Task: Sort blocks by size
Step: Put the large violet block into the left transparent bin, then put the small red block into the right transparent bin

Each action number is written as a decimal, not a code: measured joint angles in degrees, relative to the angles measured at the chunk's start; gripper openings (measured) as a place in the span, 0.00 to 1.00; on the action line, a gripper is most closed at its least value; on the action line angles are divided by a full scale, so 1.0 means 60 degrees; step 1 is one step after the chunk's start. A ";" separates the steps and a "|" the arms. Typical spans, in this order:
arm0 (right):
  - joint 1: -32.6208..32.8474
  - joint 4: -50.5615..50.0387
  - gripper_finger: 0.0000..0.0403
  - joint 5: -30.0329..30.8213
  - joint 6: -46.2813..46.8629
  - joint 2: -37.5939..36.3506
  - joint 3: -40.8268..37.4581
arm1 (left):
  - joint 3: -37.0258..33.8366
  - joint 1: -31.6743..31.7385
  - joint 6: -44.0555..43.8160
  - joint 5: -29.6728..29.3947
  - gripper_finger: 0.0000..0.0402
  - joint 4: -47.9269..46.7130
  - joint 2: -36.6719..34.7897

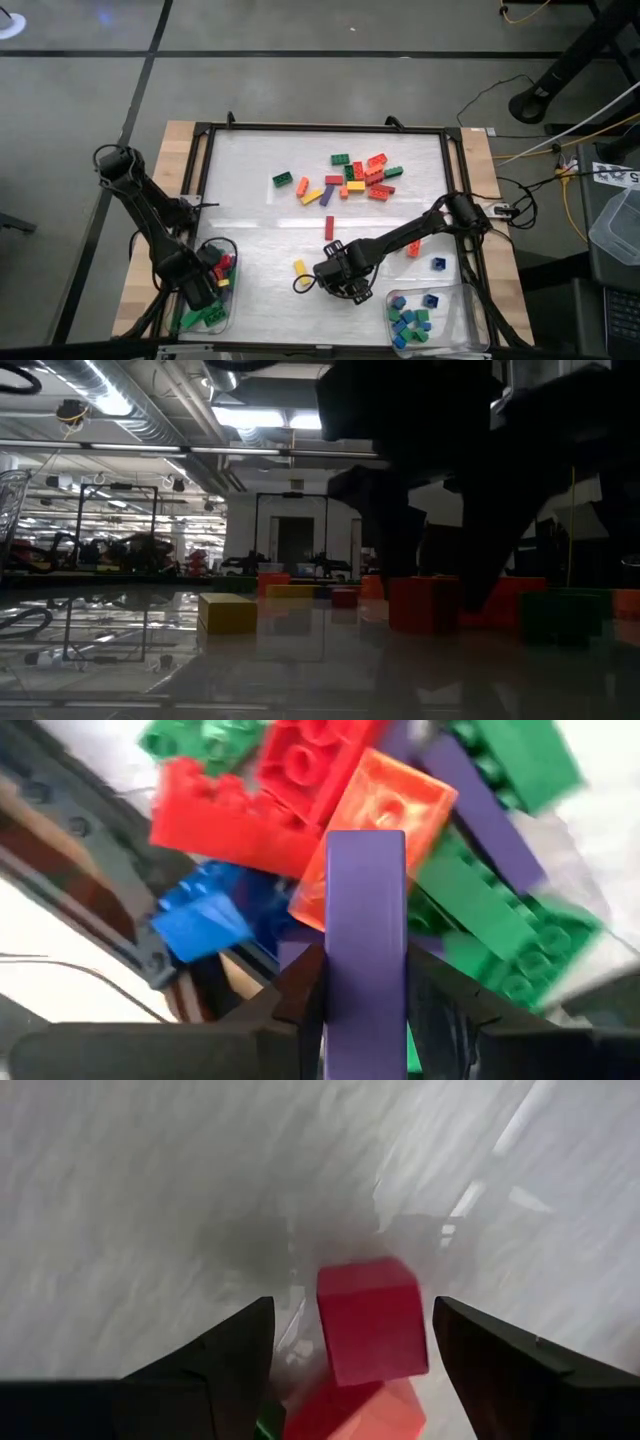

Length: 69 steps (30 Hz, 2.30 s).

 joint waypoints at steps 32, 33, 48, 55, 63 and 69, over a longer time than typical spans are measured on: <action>0.0004 -0.0014 0.67 0.0004 0.0004 0.0036 0.0007 | -0.0006 0.0120 0.0731 0.0127 0.47 0.0124 0.0007; 0.0004 -0.0014 0.67 0.0004 0.0004 0.0036 0.0007 | -0.0006 0.0124 0.0761 0.0125 0.47 0.0246 0.0007; 0.0004 -0.0207 0.32 0.0000 0.0004 0.0036 0.0206 | 0.1768 -0.0077 0.2378 -0.2708 0.43 0.0693 -0.0062; 0.0016 -0.2337 0.34 0.0000 0.0130 0.0033 0.1712 | 0.1768 0.0256 0.2991 -0.6544 0.43 0.0935 0.0186; 0.0278 -0.5232 0.36 -0.0290 0.1615 0.0033 0.4191 | 0.1764 0.1463 0.8211 -0.7567 0.43 0.2342 0.1212; 0.0848 -0.6507 0.21 -0.0577 0.3308 0.0011 0.5599 | 0.1764 0.2564 1.4139 -0.6503 0.43 0.5097 0.2234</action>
